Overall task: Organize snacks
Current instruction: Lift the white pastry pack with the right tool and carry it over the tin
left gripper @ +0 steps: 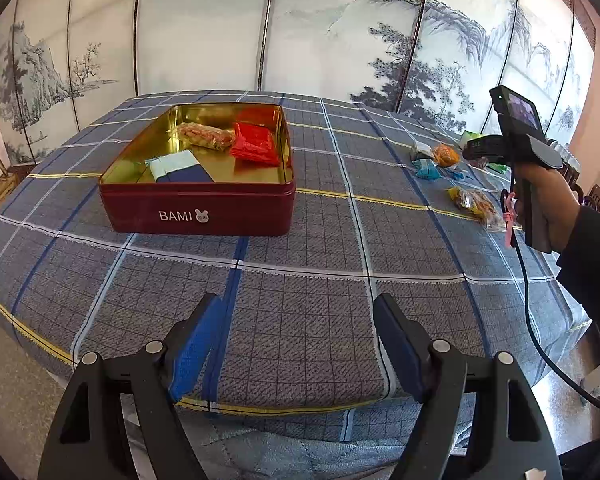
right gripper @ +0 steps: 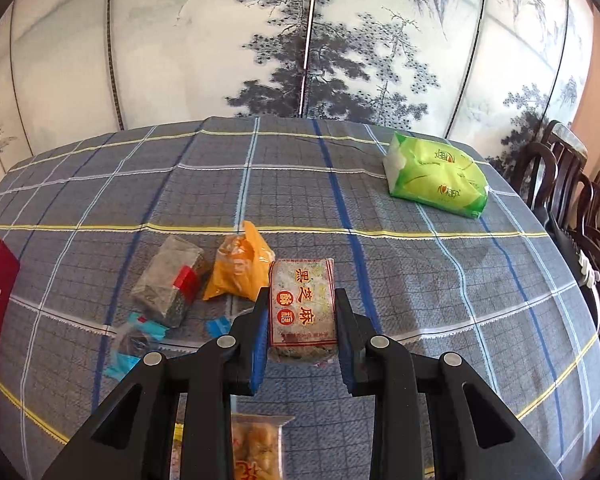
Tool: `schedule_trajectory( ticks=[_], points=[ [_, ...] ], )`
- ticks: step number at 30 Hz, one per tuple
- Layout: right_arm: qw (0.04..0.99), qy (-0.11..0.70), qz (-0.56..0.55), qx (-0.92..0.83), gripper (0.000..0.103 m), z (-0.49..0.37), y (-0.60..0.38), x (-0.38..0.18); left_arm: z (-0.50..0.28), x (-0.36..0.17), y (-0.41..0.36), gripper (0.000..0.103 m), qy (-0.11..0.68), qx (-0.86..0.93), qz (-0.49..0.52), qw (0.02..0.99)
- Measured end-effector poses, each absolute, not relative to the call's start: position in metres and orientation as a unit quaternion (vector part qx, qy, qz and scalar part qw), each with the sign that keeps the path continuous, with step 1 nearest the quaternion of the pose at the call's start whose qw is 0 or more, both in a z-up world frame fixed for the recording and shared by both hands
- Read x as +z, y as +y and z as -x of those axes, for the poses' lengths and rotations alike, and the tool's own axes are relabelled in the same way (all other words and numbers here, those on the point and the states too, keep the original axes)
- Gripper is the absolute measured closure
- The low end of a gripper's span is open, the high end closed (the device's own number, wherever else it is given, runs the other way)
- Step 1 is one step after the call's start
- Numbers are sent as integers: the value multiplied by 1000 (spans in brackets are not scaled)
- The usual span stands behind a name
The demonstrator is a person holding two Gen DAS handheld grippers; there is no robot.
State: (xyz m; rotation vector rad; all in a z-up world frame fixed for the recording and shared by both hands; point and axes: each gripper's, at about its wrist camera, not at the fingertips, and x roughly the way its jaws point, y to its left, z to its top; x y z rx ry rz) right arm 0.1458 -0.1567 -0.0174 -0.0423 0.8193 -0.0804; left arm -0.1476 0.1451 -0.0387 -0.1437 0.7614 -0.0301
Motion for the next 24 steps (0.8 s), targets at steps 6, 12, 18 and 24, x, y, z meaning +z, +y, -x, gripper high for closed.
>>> schedule_trajectory(
  ticks=[6,12,18,24],
  points=[
    [918,395,30,-5,73,-141,-116,-11,151,-39,141,29,370,-25,71,926],
    [920,388,43,27,73,-136,-69,-4,155,-42,144,2,359,-30,78,930],
    [920,384,53,56,73,-133,-26,-1,158,-45,138,1,365,-41,51,929],
    [918,382,65,83,73,-129,10,3,158,-50,147,0,362,-4,50,931]
  ],
)
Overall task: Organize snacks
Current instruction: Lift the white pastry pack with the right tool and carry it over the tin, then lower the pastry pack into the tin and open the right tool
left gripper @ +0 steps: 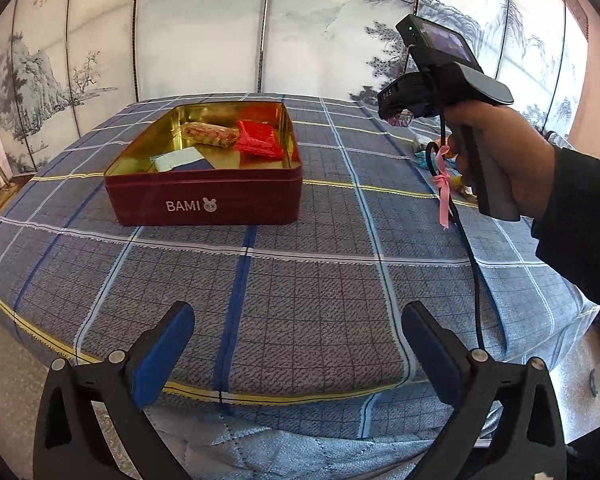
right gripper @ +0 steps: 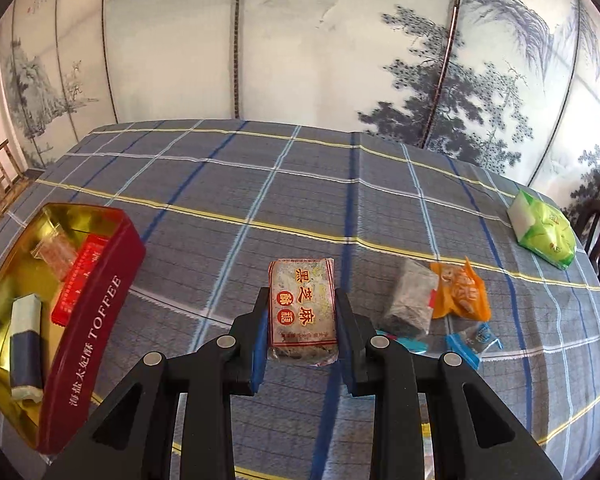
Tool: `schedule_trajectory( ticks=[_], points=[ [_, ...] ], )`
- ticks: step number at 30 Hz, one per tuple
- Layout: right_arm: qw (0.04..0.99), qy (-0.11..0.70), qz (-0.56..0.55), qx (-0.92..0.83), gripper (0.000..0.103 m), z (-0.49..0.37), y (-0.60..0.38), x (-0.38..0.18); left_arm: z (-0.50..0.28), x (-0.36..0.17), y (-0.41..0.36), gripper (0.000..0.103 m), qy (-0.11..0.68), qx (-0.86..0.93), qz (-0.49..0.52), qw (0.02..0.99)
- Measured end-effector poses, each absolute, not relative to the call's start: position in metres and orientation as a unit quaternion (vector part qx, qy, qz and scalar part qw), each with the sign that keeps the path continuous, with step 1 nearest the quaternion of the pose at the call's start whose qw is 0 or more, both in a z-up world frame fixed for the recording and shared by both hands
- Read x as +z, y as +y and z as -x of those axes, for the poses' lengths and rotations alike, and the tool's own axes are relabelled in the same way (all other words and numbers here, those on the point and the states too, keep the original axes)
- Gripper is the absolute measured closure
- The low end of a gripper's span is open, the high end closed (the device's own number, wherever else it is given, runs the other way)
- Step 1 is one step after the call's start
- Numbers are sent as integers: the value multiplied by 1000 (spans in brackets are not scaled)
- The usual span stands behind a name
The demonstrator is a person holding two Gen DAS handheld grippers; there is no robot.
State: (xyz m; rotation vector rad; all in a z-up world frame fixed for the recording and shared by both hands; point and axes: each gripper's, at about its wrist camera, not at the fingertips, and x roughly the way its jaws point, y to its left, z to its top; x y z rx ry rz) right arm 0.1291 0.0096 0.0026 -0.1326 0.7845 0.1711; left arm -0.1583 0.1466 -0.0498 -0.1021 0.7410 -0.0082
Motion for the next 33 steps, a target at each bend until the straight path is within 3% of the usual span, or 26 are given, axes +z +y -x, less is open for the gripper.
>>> schedule_trajectory(
  ticks=[33],
  points=[
    [882,401,78,235,73,-73,159,1,177,-63,197,1,375,75,57,922]
  ],
)
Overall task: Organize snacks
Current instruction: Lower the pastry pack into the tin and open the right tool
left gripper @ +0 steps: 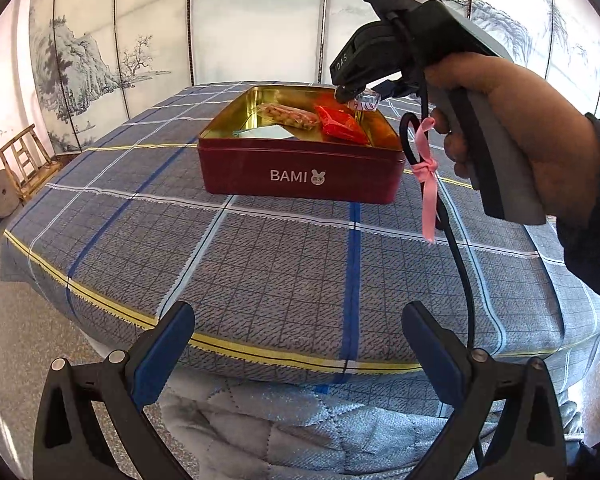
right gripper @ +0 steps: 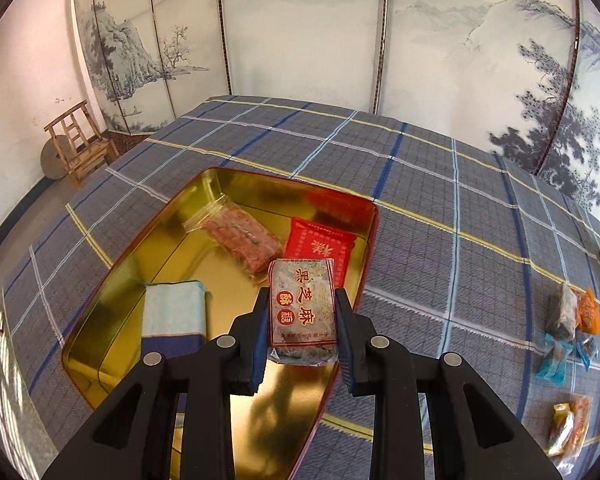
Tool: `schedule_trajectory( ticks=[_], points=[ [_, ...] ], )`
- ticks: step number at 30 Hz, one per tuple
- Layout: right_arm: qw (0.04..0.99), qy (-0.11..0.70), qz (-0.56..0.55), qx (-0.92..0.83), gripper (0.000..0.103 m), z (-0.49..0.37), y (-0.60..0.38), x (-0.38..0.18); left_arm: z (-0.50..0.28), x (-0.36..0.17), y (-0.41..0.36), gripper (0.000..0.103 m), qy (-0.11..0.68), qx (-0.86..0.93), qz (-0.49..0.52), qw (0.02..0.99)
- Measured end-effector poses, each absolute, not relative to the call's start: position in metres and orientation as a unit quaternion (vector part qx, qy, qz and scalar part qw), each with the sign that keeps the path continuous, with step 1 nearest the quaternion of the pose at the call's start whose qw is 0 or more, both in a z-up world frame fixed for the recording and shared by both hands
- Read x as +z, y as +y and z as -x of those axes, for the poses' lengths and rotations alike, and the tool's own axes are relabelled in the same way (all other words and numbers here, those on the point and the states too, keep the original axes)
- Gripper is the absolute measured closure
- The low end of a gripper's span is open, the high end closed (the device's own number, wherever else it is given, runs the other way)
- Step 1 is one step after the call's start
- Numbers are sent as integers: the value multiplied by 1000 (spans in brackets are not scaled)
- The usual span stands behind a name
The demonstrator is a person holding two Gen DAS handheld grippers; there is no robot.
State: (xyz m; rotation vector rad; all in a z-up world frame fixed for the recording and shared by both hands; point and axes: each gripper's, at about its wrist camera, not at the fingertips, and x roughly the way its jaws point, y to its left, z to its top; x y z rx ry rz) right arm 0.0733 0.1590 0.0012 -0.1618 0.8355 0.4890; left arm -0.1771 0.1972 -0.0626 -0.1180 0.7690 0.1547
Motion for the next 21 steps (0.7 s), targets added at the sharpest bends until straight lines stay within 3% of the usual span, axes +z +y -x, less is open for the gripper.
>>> schedule_trajectory(
  ticks=[18,21],
  points=[
    [859,426,82,272,72,-42,173,-31,178,-70,205,0,385,91,55,917],
    [855,425,72,288,67,-40,172,-28,178,-67,201,1,385,92,48,917]
  ],
)
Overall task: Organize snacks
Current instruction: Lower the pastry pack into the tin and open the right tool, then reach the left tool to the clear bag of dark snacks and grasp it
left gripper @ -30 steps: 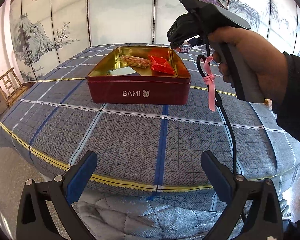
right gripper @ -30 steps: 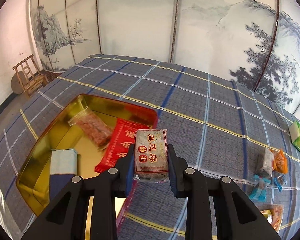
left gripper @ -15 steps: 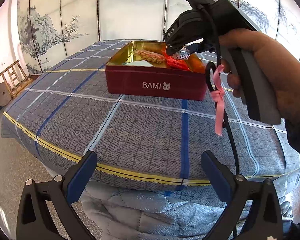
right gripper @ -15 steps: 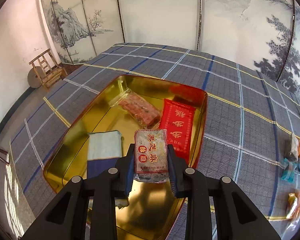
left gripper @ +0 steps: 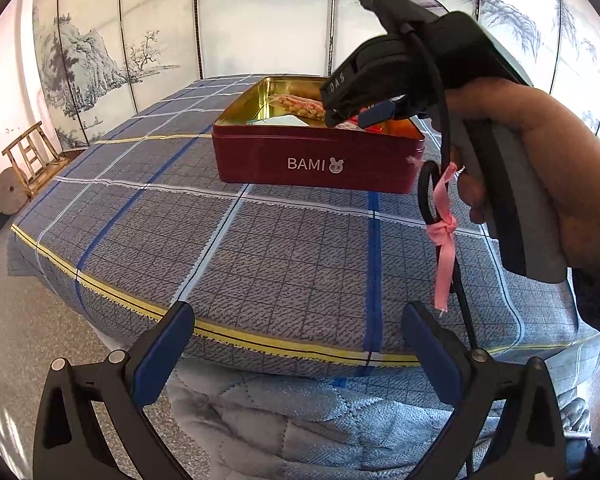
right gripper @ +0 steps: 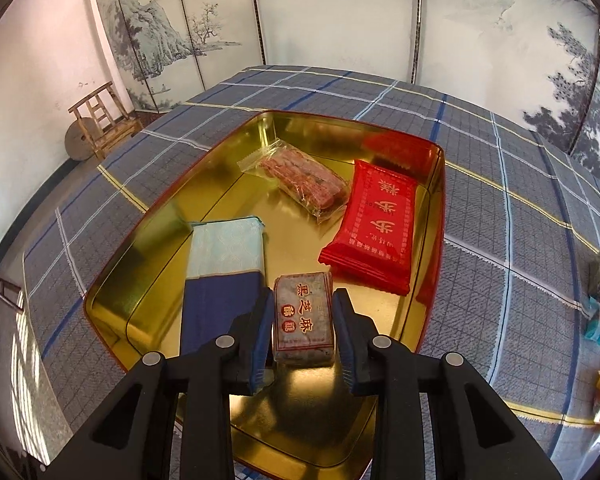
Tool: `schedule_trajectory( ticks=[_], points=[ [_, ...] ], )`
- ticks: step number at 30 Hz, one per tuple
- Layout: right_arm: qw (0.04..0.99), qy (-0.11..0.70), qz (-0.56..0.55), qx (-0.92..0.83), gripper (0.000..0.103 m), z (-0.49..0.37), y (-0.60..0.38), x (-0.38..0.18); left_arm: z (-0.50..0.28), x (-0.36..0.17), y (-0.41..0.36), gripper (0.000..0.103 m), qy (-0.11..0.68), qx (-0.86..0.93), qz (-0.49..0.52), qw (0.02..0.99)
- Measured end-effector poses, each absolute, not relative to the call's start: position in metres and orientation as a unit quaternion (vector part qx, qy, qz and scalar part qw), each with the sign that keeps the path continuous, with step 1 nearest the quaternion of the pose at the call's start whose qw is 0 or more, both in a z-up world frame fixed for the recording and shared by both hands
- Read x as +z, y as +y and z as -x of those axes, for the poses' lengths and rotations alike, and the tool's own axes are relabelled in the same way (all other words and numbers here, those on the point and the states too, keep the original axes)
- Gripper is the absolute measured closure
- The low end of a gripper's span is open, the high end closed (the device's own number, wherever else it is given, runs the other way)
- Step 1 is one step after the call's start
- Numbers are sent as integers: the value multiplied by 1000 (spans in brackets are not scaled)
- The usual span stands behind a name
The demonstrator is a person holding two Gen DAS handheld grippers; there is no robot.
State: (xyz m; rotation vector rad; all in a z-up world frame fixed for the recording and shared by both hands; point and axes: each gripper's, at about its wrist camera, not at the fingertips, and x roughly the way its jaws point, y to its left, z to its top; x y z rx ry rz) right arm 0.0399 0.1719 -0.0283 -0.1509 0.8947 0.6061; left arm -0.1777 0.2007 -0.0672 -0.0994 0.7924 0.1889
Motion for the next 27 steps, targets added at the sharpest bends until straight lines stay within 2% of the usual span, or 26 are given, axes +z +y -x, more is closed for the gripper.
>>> schedule_trajectory(
  ticks=[3,4,6,7,8,13,18,22,27],
  points=[
    [870,372,41,323,64,-31,148,-3,180,-58,196,0,371,91,40,923],
    [880,349,40,319,60,-28,136,6,181,-55,193,1,365,91,37,926],
    [895,317,14,315,47,-29,98,20,180,-46,189,1,350,84,33,933],
    [900,308,-4,308,36,-33,73,23,179,-42,186,0,341,80,30,936],
    [908,302,-22,291,29,-38,44,23,176,-37,183,0,333,76,26,940],
    [940,315,-71,108,25,-73,-125,-2,151,-11,157,0,270,37,14,962],
    [931,337,-133,-44,25,-81,-285,-37,88,8,120,0,277,-26,30,960],
    [912,338,-229,-31,25,-77,-352,-55,26,25,61,0,276,-54,-33,959],
    [896,338,-289,-8,20,-73,-374,-70,-67,21,-15,0,310,-99,-71,943]
  ],
)
